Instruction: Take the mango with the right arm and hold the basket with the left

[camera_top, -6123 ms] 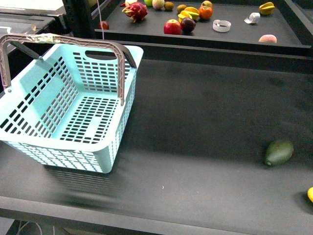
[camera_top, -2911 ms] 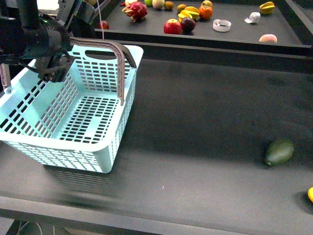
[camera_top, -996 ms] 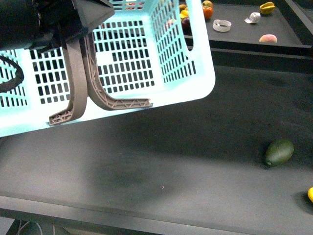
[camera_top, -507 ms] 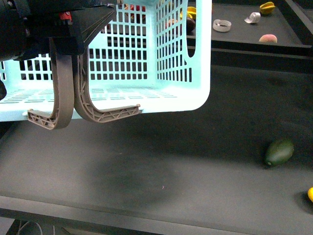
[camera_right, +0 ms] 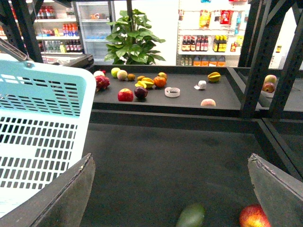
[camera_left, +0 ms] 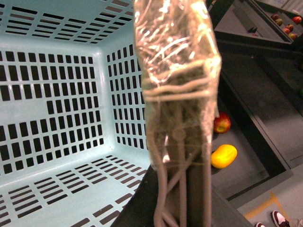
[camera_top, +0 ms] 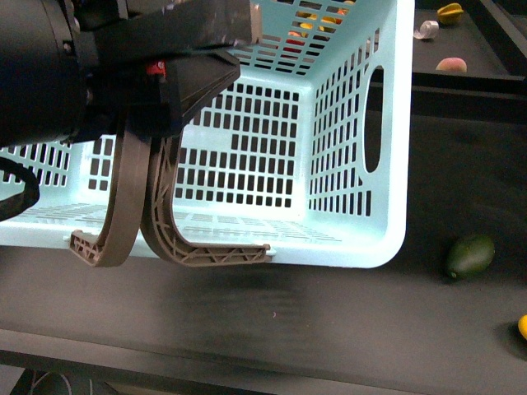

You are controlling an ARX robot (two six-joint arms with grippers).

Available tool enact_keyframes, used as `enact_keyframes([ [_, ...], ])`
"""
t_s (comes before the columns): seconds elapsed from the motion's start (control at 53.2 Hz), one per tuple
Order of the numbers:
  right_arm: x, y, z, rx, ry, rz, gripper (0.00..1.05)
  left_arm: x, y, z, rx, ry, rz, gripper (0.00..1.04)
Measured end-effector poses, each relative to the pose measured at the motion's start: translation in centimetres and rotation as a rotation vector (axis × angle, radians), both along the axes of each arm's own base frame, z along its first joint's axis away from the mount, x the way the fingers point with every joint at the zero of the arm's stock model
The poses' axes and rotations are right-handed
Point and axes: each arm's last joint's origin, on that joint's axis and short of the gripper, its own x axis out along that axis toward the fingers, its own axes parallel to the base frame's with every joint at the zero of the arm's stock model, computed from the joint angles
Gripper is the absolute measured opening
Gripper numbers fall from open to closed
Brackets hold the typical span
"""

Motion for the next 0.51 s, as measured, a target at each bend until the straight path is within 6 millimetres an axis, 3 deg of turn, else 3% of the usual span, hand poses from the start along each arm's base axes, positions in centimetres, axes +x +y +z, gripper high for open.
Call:
enact_keyframes([
  [0.507, 0.0, 0.0, 0.0, 0.0, 0.0, 0.0, 0.96, 0.34, -0.24, 0.62, -0.034, 0.008, 0.061, 0.06],
])
